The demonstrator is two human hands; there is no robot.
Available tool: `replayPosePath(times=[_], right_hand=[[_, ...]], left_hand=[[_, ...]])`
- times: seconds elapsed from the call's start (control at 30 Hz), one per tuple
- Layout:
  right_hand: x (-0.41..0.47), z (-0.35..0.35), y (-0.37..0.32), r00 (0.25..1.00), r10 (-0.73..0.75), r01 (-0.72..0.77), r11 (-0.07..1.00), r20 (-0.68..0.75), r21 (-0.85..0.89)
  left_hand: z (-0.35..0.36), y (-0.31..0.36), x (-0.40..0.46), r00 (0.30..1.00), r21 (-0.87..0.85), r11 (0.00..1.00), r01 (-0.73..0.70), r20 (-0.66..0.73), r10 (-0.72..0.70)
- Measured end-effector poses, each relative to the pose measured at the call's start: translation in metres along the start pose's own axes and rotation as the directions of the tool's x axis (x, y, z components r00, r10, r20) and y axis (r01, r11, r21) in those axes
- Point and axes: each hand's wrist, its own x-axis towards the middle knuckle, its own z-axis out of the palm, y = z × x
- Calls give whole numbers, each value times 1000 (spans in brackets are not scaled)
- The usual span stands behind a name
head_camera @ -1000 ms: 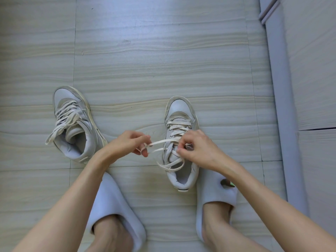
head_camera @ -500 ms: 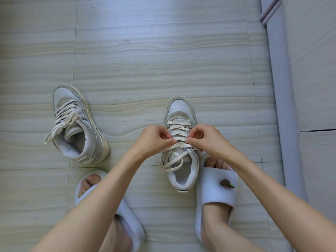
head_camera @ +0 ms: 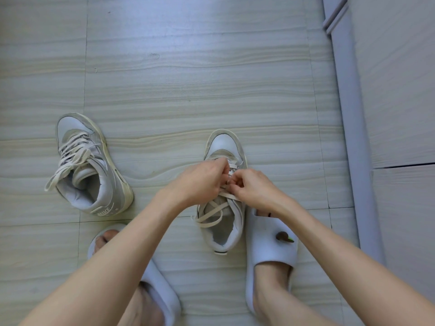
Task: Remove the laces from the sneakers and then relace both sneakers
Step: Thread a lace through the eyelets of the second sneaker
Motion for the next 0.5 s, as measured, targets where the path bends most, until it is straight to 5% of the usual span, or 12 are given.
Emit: replayPosePath(times=[0.07,0.23,0.33,0.43,0.5], right_hand=[[0,1,1,999,-33,33,999,4,-18],[-2,1,8,965,-253,251,967,-65,-39],[-3,1,8,946,-313,310,950,-83,-45],[-5,-1,2,933,-349,349,937,-91,-14],[-6,-3,-2,922,-377,372,926,-92,-61]], left_hand=[[-3,0,1,1000,-1,1000,9,9,-9],[-24,-26,-5,982,-310,932,186,73,-172],[-24,-29,-8,970,-569,787,239,166,-175],[-18,-24,-8,982,-789,588,178,107,-154],[-14,-26,-9,985,-801,575,163,94,-148]])
